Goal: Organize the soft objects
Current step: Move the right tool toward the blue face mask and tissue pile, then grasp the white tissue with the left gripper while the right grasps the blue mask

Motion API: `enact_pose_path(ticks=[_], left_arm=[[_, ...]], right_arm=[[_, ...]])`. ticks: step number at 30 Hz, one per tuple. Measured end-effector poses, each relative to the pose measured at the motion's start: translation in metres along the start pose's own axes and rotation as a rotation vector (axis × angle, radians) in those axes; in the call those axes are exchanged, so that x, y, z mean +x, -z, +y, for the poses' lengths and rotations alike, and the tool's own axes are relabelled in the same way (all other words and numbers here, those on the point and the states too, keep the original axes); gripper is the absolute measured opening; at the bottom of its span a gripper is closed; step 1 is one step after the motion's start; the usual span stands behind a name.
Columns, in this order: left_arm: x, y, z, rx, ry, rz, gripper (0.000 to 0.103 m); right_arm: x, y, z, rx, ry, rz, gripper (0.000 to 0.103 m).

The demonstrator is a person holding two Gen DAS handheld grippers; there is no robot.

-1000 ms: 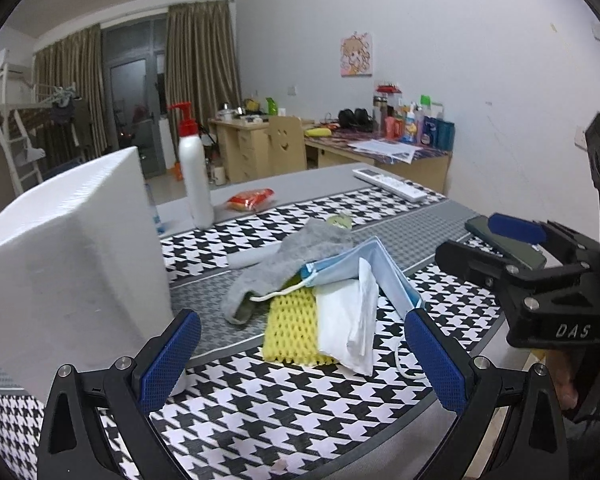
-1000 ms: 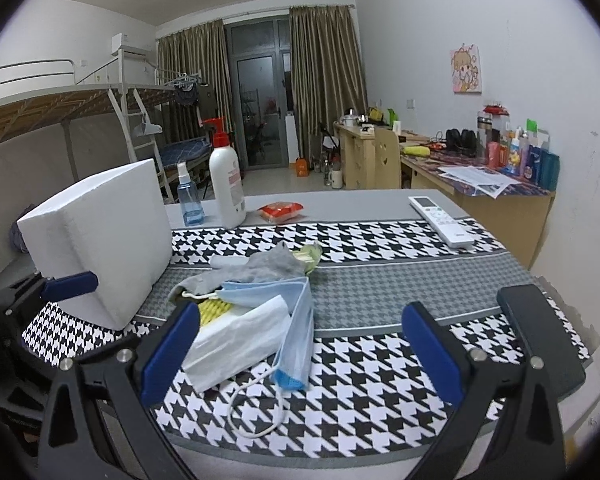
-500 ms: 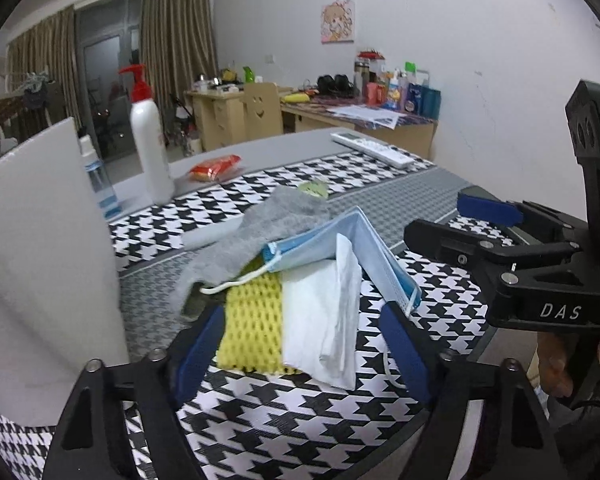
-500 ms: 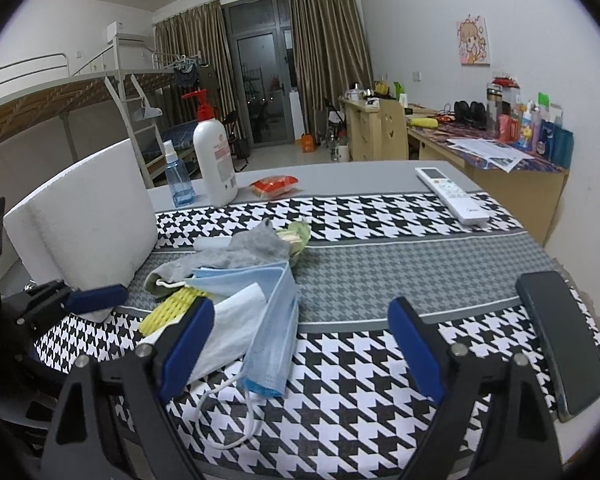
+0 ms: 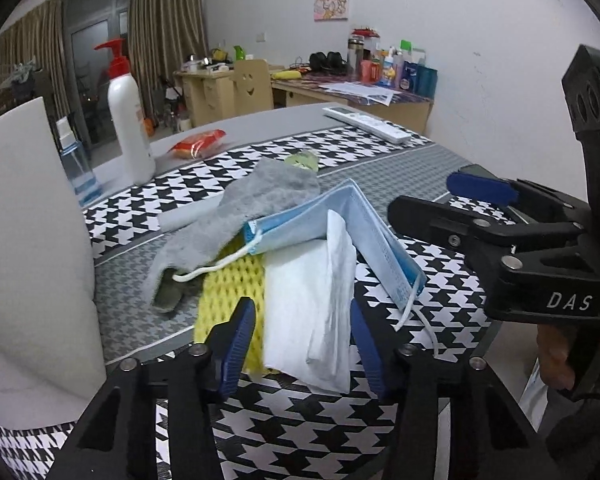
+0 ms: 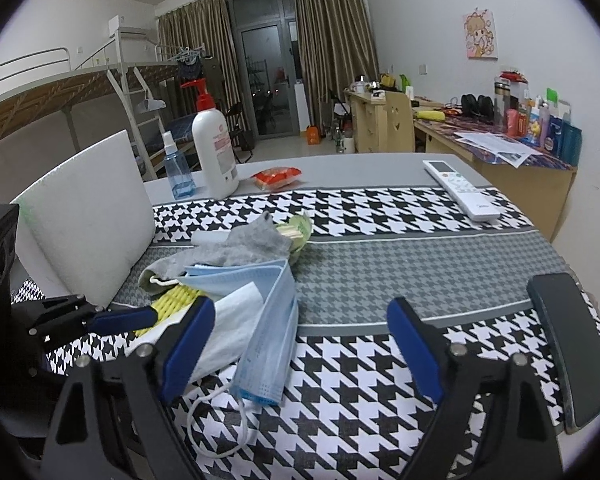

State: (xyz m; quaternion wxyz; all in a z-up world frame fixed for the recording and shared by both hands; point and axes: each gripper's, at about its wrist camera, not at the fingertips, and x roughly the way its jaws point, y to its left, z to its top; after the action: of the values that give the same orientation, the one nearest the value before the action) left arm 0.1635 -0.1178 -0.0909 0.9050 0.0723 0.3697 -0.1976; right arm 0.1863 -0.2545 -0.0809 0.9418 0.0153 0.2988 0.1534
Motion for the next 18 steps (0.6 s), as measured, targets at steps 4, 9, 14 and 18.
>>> enact_pose_path(ticks=[4, 9, 14, 18], left_arm=[[0.006, 0.000, -0.001, 0.002, 0.008, 0.022, 0.036], [0.008, 0.002, 0.000, -0.007, 0.017, 0.034, 0.020], [0.008, 0.003, -0.001, 0.000, 0.034, 0.037, 0.012], [0.007, 0.004, -0.001, -0.001, 0.049, 0.038, 0.010]], right_arm=[[0.005, -0.001, 0.002, -0.006, -0.006, 0.027, 0.080], [0.011, -0.001, 0.006, -0.020, -0.017, 0.052, 0.063], [0.023, -0.001, 0.006, -0.015, -0.020, 0.102, 0.050], [0.030, 0.000, 0.003, -0.004, -0.015, 0.134, 0.045]])
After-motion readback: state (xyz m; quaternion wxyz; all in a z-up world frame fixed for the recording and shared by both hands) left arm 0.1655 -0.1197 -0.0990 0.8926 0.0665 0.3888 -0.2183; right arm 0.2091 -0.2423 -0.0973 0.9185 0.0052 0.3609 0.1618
